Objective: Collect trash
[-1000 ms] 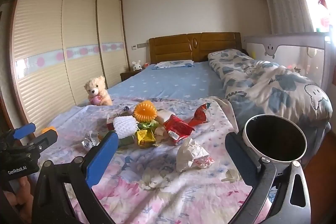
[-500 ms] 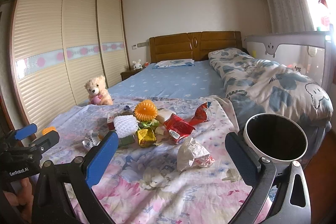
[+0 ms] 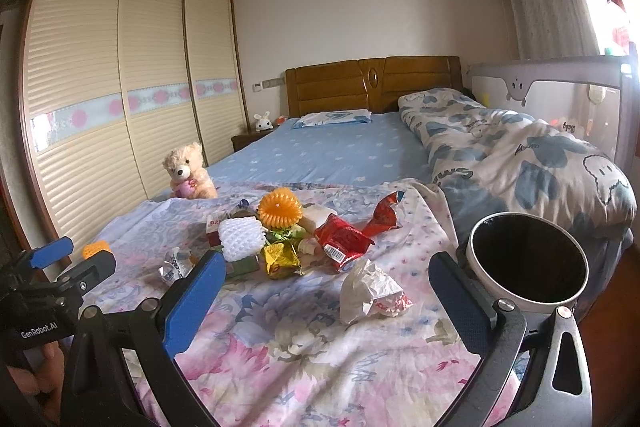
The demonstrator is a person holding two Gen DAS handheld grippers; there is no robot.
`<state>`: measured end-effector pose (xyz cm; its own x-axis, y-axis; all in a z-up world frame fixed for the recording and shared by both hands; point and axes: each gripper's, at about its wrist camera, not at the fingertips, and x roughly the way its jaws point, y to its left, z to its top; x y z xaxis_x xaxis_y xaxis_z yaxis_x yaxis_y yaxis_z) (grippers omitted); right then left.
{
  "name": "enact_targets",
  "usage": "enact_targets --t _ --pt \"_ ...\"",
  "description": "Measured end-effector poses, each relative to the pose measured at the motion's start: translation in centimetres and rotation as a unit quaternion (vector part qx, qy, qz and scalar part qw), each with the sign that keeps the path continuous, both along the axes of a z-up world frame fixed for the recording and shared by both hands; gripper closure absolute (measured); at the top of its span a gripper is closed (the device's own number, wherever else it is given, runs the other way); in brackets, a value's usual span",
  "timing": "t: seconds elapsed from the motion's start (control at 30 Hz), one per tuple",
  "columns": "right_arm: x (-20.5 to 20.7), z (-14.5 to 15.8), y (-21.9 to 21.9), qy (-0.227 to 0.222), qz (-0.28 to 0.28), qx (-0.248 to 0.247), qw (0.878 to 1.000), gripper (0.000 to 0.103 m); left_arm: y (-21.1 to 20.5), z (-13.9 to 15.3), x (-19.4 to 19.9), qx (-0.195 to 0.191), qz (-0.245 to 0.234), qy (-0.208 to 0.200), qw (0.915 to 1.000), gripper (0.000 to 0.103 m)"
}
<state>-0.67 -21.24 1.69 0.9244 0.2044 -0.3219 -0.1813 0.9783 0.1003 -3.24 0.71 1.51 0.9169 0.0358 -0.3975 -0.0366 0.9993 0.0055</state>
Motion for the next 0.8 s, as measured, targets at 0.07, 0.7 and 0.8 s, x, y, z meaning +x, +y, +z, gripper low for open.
enact_targets --t 0.07,0.7,0.8 --pt "0.0 0.0 0.0 0.000 0.000 0.000 1.000 0.001 -0.2 -0.1 0.0 0.000 0.000 0.001 1.0000 0.000" --pt "0.4 -0.5 -0.3 0.016 0.003 0.010 1.000 0.001 -0.3 -1.0 0.2 -0.005 0.000 0.011 0.9999 0.000" --pt "0.7 -0.6 -0.4 0.025 0.004 0.014 1.000 0.001 0.0 -1.3 0.5 -0.007 0.000 0.018 0.9998 0.000"
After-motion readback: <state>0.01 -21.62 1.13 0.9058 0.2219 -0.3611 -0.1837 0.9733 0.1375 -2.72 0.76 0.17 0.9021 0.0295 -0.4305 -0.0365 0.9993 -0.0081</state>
